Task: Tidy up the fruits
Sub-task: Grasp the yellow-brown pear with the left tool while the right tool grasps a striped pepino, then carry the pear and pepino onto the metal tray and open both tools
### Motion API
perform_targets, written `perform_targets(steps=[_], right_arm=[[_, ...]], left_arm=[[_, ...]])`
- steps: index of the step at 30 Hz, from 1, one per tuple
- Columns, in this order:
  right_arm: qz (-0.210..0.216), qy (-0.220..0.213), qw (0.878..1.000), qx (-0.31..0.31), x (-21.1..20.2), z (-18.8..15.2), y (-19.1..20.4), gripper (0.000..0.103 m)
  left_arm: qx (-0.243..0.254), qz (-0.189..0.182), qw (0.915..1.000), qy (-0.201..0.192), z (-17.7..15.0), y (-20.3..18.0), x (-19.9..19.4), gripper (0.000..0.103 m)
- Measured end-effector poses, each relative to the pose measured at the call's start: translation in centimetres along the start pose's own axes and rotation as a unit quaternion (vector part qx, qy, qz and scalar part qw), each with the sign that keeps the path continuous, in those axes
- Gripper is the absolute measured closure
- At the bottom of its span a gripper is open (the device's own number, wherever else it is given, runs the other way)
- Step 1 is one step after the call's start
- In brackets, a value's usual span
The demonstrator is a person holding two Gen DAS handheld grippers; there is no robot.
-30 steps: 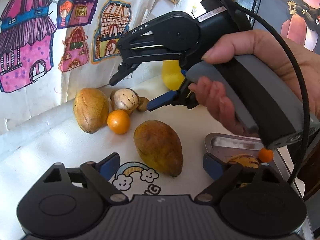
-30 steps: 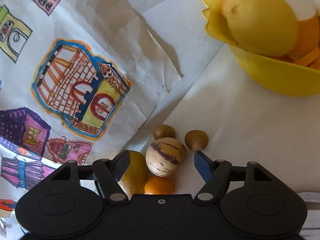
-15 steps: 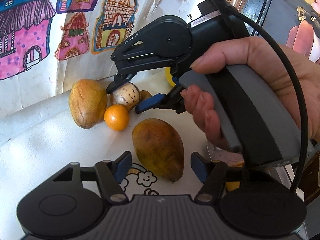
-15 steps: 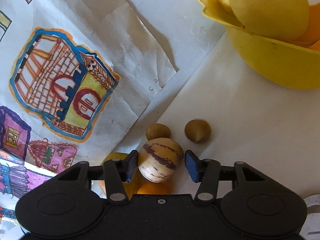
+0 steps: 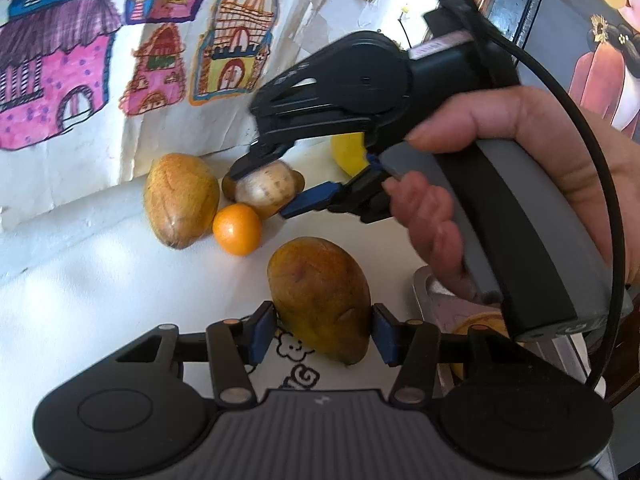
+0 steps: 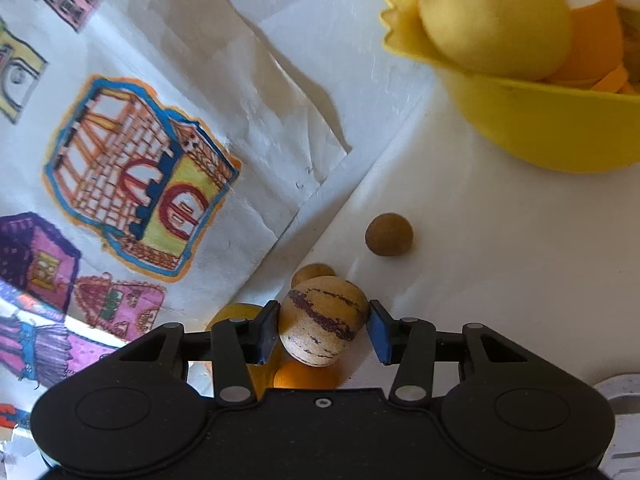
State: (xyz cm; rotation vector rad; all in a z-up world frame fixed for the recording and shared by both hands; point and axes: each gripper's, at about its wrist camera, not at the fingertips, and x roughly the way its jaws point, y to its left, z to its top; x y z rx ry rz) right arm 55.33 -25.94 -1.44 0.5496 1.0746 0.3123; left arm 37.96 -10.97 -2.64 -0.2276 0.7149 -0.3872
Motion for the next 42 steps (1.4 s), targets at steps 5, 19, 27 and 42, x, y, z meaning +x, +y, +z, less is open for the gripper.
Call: perform_targets(steps=[5,19,27,42], right_arm=[[0.009,-0.016,1.000,-0.004,-2.2,-1.2,-0.7,0.054],[0.000,-0.052,0.999,-0.011,-10.5,-4.6,-1.3,0.054],[-0.003,-0.056,0.998,-0.022,-13.3,-7.1,-1.8,0.054],[-0.010,-0.049,0.999,-0.017,-13.9,-8.0,-3.7,0.054]], left_arm=[[-0.025,-0.003,0.9997,-0.002,0.0,1.1,-0.9,0.048],[-0.024,0.010,0.9995,-0.019,-0.8,0.1,-4.5,0.050],[-0.011,0.019,0.9996,-0.017,-1.4,-0.7,-5.1,0.050],[0.007,0.028,0.9996,0.001,-0.6,-1.7,-2.5,0.039]])
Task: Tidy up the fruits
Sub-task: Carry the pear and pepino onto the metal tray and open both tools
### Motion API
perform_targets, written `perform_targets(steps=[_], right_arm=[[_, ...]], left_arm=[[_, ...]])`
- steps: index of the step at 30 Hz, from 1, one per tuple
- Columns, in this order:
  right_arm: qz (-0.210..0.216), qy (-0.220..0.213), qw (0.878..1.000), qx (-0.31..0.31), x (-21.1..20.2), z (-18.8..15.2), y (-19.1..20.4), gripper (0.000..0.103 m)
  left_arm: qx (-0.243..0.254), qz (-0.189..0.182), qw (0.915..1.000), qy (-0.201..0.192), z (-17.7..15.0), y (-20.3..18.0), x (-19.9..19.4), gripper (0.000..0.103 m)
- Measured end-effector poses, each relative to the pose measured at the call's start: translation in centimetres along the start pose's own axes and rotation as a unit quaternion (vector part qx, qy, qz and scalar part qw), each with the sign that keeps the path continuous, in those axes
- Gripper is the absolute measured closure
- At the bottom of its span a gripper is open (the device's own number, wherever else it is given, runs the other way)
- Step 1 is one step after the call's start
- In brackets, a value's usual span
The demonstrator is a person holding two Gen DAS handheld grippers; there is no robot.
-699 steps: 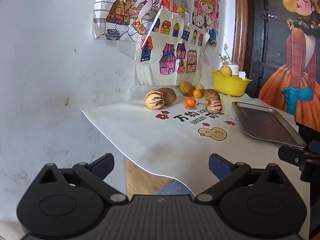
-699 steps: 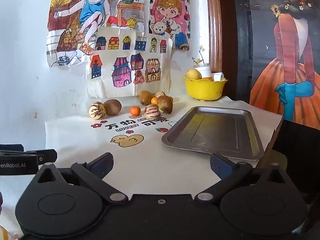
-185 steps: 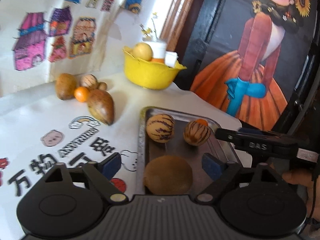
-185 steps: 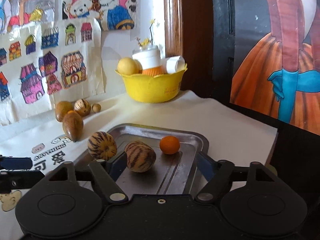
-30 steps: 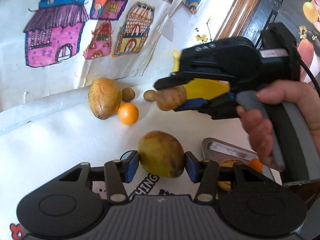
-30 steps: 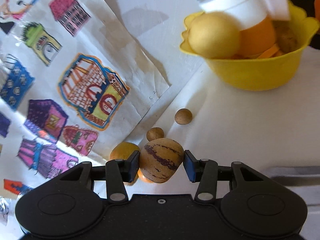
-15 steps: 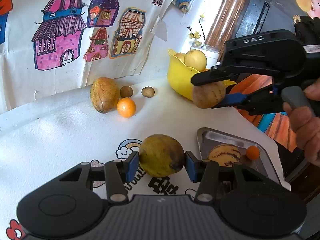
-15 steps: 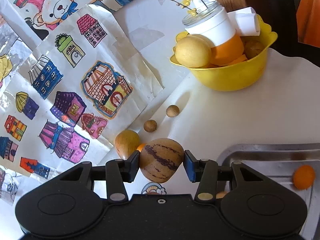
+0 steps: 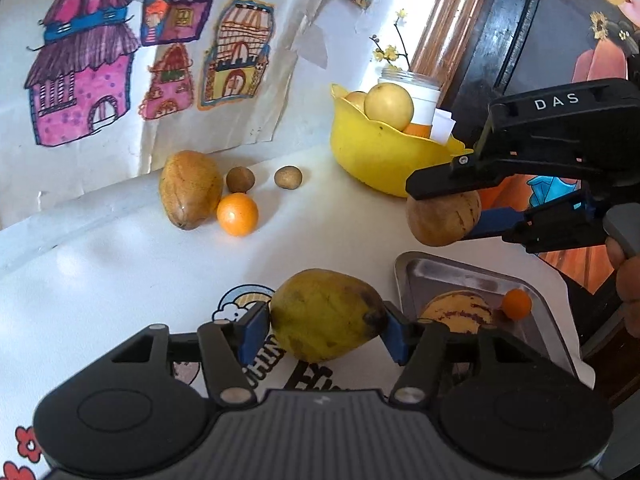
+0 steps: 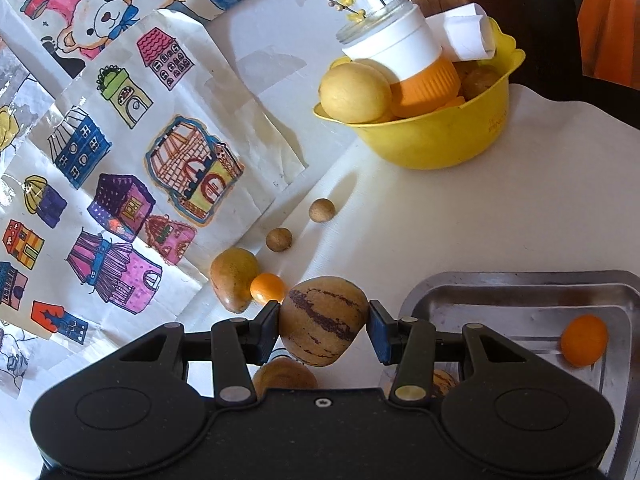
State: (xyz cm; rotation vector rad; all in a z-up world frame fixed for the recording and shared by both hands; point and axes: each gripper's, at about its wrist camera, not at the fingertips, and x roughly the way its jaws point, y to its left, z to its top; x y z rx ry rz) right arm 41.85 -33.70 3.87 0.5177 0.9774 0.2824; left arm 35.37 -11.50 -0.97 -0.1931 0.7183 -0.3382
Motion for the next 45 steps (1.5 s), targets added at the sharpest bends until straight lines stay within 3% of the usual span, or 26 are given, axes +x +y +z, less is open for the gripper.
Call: perform_targets(steps=[10,17,29,38,45], right_arm=[[0.005,0.002,1.000,0.003,-1.4,-1.0,-0.4,0.055],[0.006,-0.011,1.000,0.006,-5.1,-2.8,-0.9,0.055],[-0.019,-0.023,0.999,0.019,-11.0,-8.0,-4.7,0.055],[-0.033,-0.012,0.999,0.034,-11.5,-11.8,-7.4,0.055],[-0.039,0.001,0.999,0.036,-11.0,-13.8,-8.0,0.055]], left_arm=[[-0.008,-0.023,0.9997,-0.009,-0.6,-0.1,-1.4,0.041],[0.006,-0.040,0.9989,-0.025,-1.0,-2.6,-4.7,0.041],[0.024,-0.072,0.9967,-0.026,-5.0,-7.0,-9.6,0.041],[0.043,-0.093,0.9945,-0.022,-8.5,-9.2,-11.7,0.041],[0.064,-0.080,0.9947,-0.012,-10.6,-9.9,-11.8,0.042]])
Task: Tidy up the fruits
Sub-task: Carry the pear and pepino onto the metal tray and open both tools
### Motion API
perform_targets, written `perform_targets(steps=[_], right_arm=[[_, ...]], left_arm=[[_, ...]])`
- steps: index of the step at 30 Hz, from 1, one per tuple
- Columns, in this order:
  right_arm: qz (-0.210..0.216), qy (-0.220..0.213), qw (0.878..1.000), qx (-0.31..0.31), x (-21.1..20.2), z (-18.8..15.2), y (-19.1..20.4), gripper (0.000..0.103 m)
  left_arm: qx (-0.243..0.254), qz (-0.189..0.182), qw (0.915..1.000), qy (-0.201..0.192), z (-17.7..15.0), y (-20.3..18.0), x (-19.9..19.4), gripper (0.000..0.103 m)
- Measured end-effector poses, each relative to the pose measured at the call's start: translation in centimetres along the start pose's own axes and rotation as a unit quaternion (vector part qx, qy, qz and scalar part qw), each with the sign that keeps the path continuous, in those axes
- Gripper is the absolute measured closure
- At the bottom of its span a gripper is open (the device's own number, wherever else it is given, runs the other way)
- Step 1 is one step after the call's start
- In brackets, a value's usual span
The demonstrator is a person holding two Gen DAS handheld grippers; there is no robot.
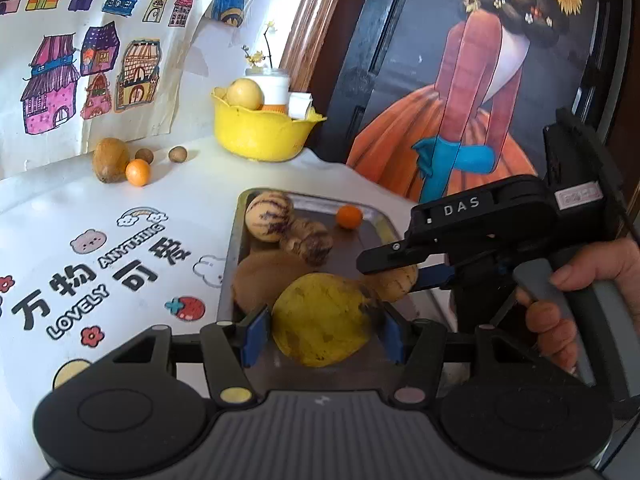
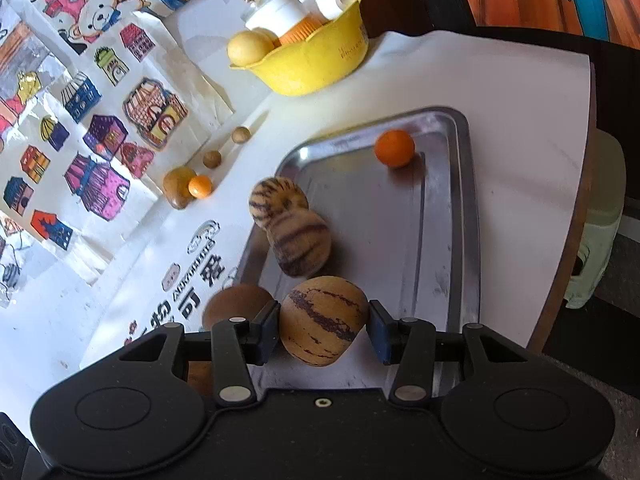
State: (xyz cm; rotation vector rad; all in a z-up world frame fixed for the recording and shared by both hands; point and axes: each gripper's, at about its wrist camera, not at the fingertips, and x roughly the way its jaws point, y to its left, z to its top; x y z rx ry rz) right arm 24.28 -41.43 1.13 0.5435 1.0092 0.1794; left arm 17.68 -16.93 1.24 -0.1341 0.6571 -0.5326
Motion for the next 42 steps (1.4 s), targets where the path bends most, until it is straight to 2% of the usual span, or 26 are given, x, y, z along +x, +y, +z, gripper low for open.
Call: perform_targets(steps=[14,26,35,42], right_arm=[[-0.019,0.013,1.000,-0.014,0.5,-0.7,0.3,0.054],[-0.033,0.020,0.999,-0.010,0.6,-1.3,-0.3,0.051],[-0.043,0.020,0.999,-0.005,-0.6,-2.3,-0.5,0.038],[-0.030,0.011,0.999,-0.002,-2.9,-3.4,-0.4,0.029]], left_arm=[[0.005,0.033,0.9993,0.018,-0.7,0.9,0.9,0.042],[0.030,0.047,0.9984,0.012,-0.8,0.4,0.3,0.041],[0.037,0.045,0.9983,0.007,-1.1,0.2,-0.6,0.033],[0.028,0.039,0.9988,-0.013,-1.2,0.6,-2.6,0.020]])
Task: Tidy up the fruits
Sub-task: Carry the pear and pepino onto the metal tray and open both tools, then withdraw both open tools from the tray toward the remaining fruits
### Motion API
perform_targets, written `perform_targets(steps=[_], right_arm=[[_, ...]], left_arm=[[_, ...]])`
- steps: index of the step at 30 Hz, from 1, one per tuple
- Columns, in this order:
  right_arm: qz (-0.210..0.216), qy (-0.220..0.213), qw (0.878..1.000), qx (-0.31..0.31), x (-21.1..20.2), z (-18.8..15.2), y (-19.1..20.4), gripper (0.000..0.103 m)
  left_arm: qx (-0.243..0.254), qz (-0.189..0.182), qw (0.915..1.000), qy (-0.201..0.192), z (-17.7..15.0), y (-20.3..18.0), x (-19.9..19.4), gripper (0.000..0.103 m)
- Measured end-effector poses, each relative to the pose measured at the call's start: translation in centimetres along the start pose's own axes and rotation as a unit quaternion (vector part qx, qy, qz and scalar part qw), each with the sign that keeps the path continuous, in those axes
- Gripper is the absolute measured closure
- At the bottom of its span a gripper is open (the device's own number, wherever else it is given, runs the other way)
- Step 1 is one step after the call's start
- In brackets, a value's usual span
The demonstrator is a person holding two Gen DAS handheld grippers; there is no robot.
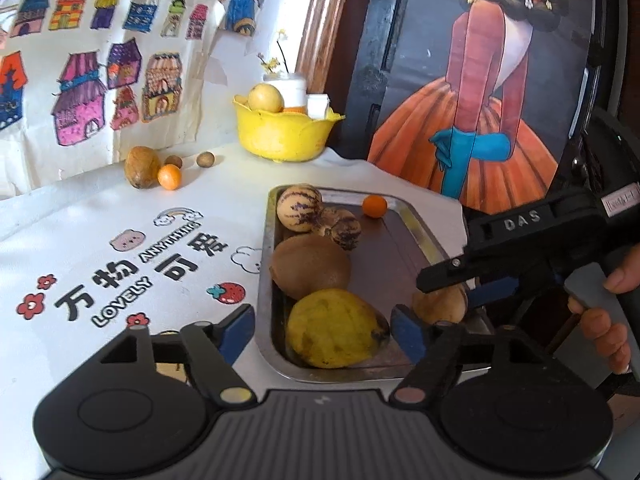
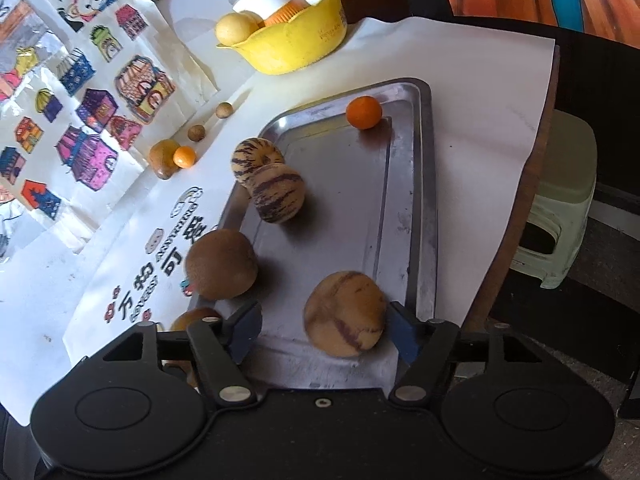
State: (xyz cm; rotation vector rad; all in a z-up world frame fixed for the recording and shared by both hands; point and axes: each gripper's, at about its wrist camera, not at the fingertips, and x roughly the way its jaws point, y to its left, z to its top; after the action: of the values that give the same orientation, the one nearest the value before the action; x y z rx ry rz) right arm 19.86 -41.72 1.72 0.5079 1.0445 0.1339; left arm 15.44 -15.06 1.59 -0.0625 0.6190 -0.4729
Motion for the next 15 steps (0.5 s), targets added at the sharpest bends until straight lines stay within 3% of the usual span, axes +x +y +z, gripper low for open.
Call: perform_targets(steps=[9,15], right_arm=[[0.009,-0.007,1.000,-0.024,-3.0,-2.0,1.3,0.010],[0.012,0.015,0.995,-0.099,-4.0,-4.4,3.7,0.002]], left_arm=[[-0.031,0.023,0.9991,-0.019,0.3,1.9,-3.0,0.000],[-0.030,0.043,0.9983,0.027,-0.2,4.0,-4.1,0.000]])
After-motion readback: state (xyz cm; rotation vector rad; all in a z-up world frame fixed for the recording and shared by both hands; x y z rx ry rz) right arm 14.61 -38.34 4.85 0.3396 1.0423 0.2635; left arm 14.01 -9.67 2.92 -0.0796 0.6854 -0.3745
